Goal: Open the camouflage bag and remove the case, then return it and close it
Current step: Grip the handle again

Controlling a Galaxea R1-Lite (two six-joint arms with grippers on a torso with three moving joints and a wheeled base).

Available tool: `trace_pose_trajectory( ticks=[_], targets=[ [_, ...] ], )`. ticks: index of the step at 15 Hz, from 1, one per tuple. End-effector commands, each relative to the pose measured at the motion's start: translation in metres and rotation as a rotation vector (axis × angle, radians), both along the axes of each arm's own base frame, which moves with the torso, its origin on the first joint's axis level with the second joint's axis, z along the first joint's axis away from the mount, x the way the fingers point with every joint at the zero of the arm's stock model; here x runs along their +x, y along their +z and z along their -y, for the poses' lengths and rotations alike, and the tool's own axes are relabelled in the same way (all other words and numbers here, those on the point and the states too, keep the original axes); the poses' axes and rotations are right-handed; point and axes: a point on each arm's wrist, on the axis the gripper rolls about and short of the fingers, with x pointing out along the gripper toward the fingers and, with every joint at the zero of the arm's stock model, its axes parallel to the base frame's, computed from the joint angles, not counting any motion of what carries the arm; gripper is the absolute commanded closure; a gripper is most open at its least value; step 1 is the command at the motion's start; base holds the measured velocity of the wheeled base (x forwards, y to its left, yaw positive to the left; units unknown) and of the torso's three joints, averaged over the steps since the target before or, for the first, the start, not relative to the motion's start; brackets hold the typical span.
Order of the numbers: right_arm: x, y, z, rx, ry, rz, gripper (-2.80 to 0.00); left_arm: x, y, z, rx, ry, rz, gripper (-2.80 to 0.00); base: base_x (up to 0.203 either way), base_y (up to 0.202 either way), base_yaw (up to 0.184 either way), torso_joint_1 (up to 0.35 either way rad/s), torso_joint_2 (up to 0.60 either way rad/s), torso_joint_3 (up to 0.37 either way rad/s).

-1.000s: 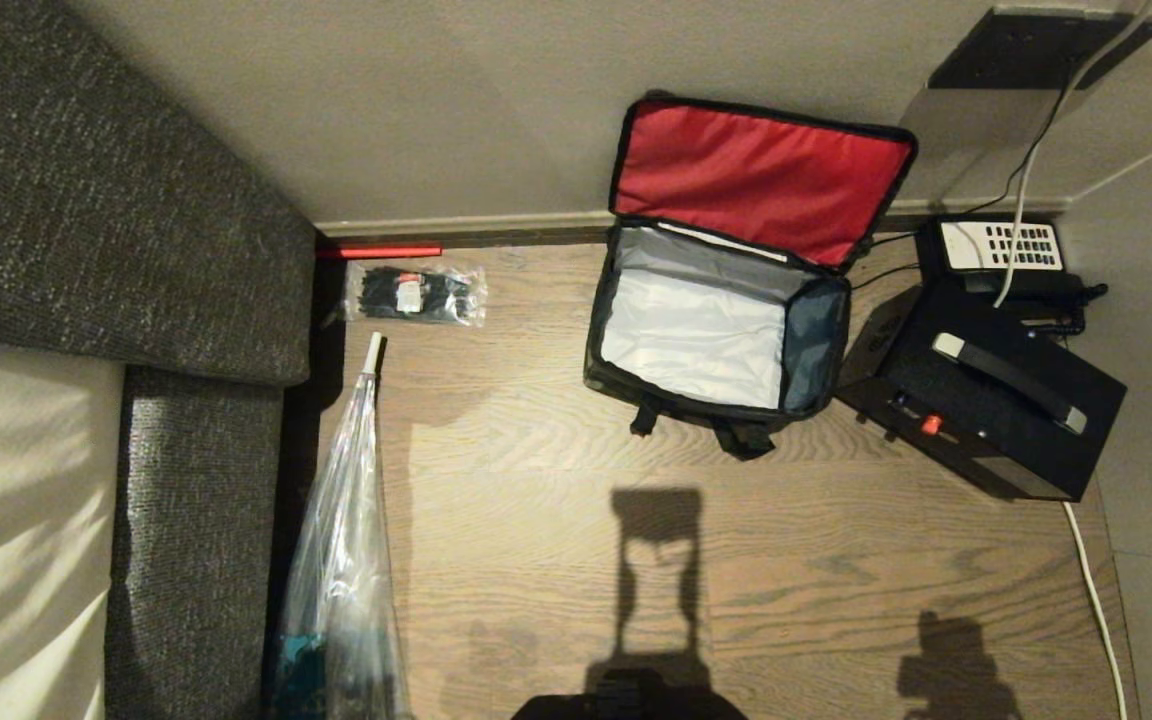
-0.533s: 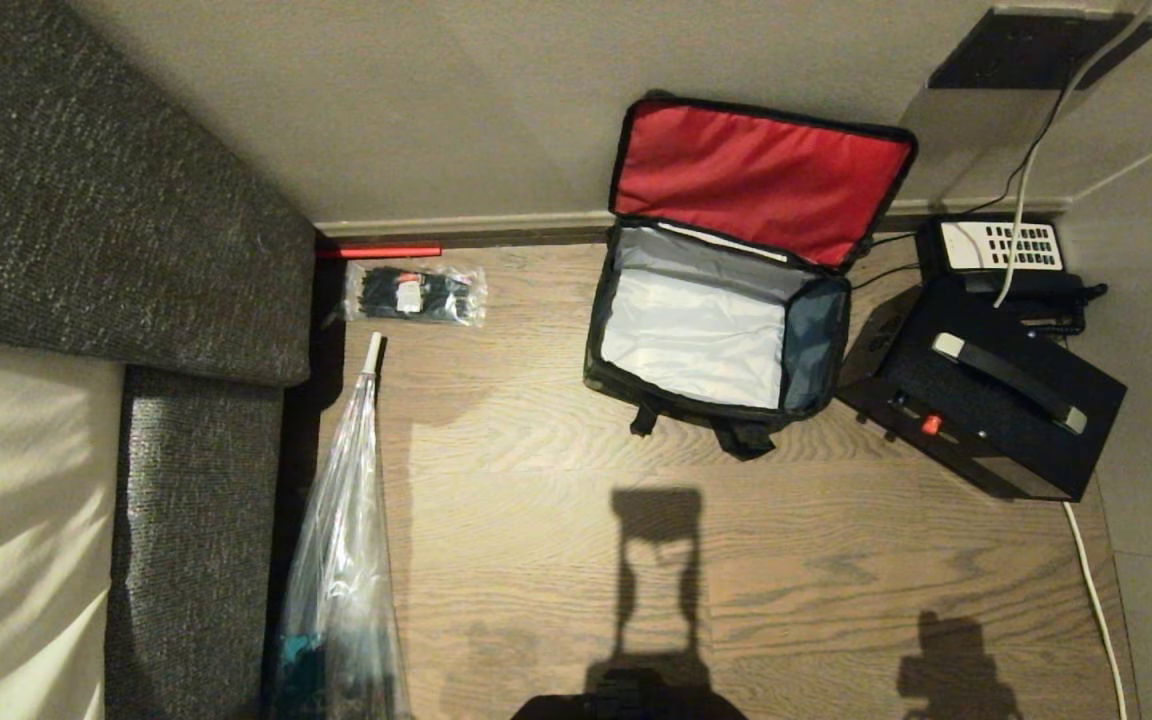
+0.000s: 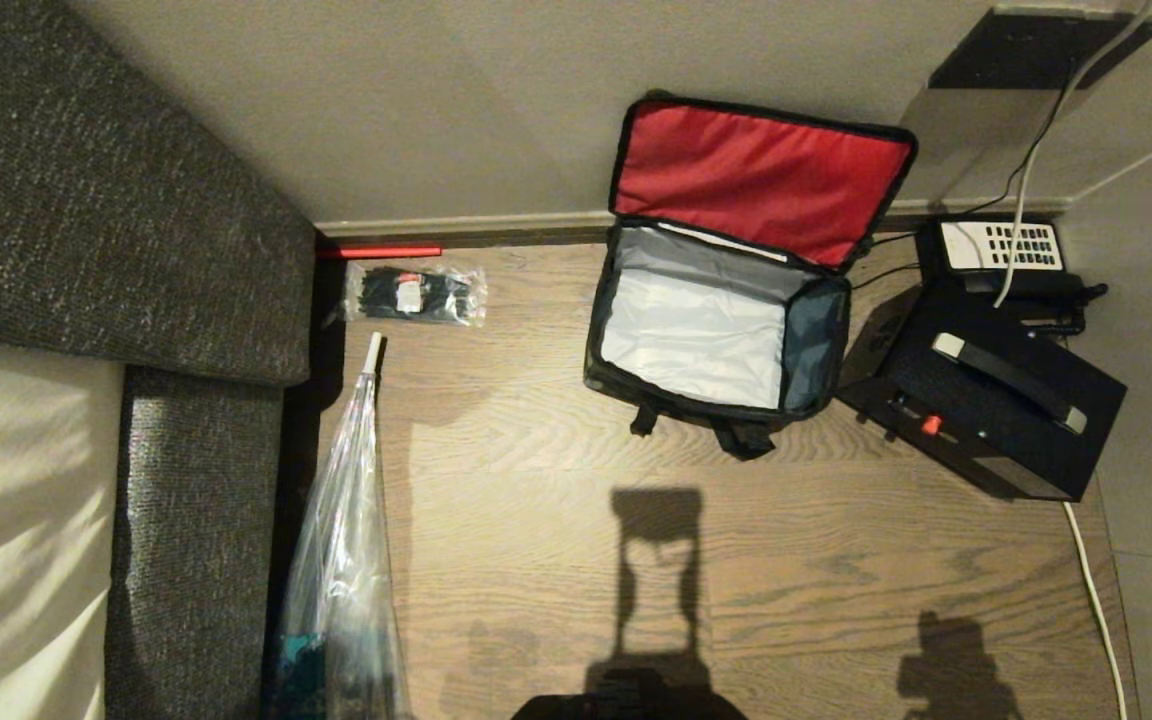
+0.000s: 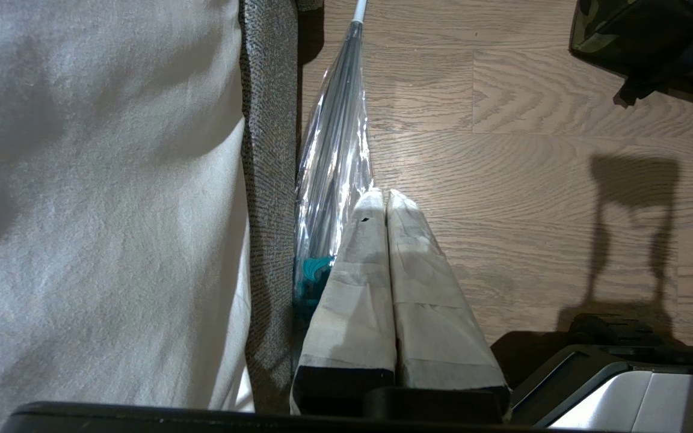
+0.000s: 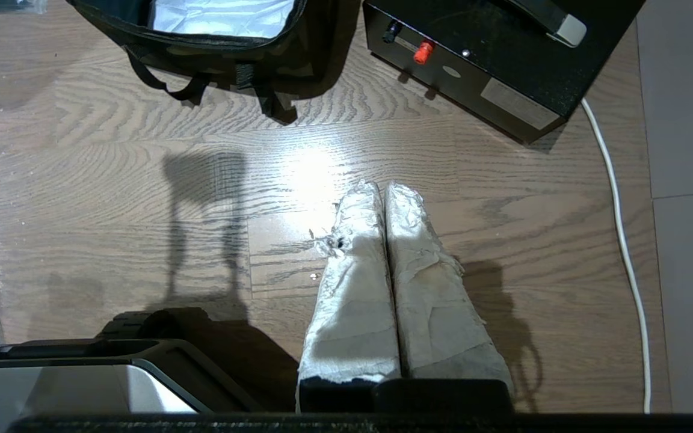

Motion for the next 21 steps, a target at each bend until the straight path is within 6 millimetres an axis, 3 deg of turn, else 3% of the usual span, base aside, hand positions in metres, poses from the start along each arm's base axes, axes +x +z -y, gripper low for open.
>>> trace_pose_trajectory(
  ticks=[1, 21],
  targets=[
    [0.001, -0.0038, 0.0, 0.0, 0.0, -0.012, 0.0, -0.0001, -0.0001, 0.0, 0.0, 0.001, 0.001, 0.0, 0.0, 0.0, 0.0, 0.0, 0.0, 0.0],
    [0.001, -0.0038, 0.0, 0.0, 0.0, -0.012, 0.0, -0.0001, -0.0001, 0.0, 0.0, 0.001, 0.001, 0.0, 0.0, 0.0, 0.0, 0.0, 0.0, 0.0]
  ],
)
